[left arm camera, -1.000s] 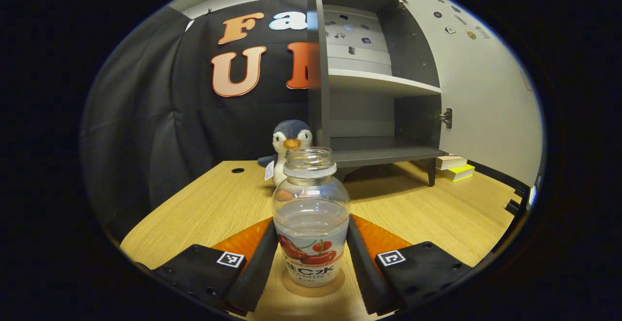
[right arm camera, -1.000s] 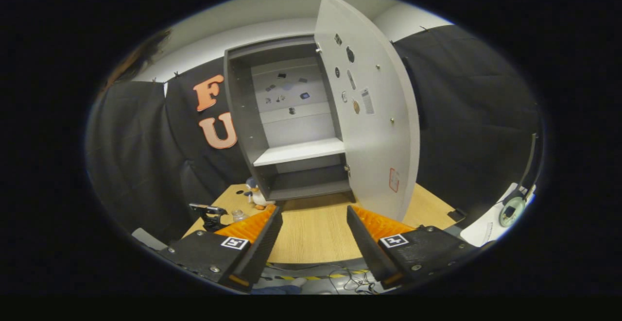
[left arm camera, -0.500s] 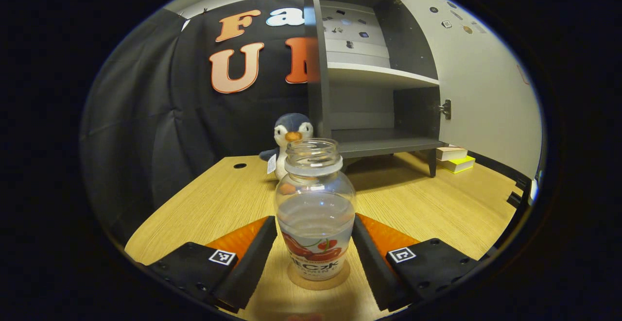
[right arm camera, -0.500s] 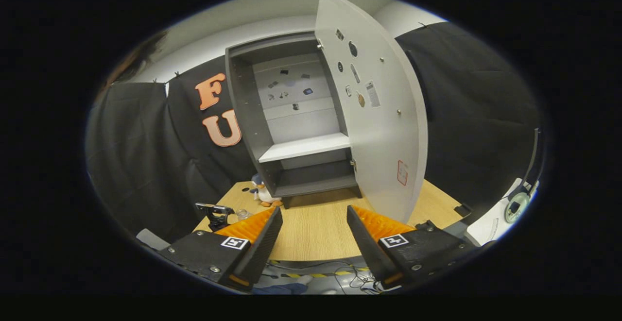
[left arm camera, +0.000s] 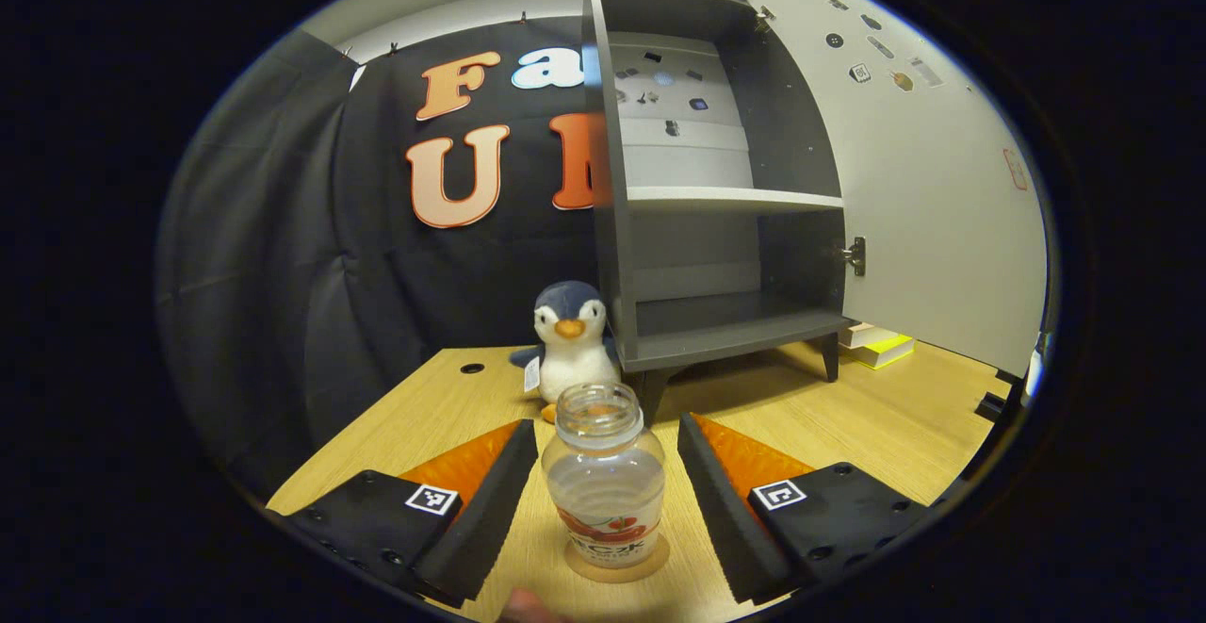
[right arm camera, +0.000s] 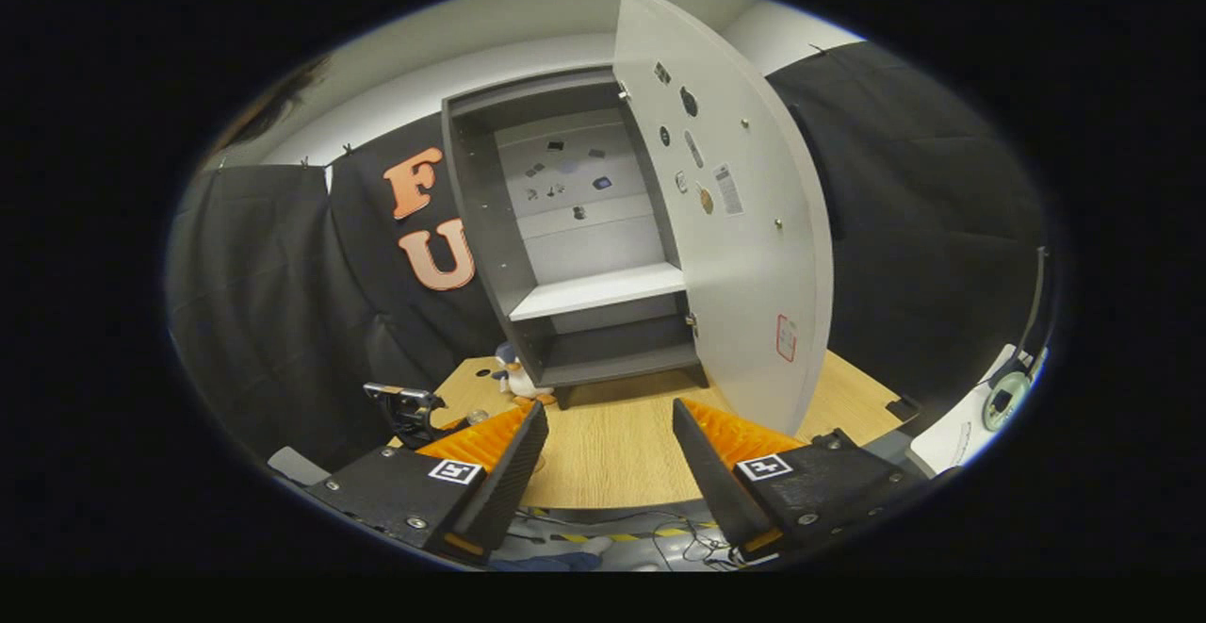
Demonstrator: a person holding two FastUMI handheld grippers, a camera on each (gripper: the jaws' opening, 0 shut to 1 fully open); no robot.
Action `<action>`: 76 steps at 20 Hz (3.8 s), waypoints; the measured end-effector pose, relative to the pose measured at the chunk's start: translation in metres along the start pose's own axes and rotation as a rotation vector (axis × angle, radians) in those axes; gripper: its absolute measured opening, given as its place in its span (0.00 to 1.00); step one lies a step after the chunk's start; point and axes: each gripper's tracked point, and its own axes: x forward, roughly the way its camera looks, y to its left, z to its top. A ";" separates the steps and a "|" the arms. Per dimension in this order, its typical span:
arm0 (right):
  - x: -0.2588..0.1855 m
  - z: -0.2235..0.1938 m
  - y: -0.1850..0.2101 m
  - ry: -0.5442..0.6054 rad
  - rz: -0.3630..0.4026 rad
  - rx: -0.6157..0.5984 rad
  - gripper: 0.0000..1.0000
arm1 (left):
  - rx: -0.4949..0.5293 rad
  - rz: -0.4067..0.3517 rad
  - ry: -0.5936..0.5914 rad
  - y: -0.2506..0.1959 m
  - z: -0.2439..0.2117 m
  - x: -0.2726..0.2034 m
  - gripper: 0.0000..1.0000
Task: Open the cabinet door with the right hand, grasp the bottle in the cabinet with the left hand and place it on the coaster, then close the cabinet door with the right hand.
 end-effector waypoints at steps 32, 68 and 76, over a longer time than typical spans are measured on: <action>-0.032 0.147 -0.166 -0.310 -0.095 -0.072 0.84 | -0.006 -0.027 -0.161 -0.034 0.261 -0.094 0.94; 0.126 0.130 0.040 -0.229 0.231 -0.181 0.87 | -0.054 0.094 -0.141 0.085 0.252 -0.069 0.96; 0.189 0.132 0.094 -0.230 0.236 -0.174 0.90 | -0.053 0.106 -0.124 0.116 0.242 -0.050 0.97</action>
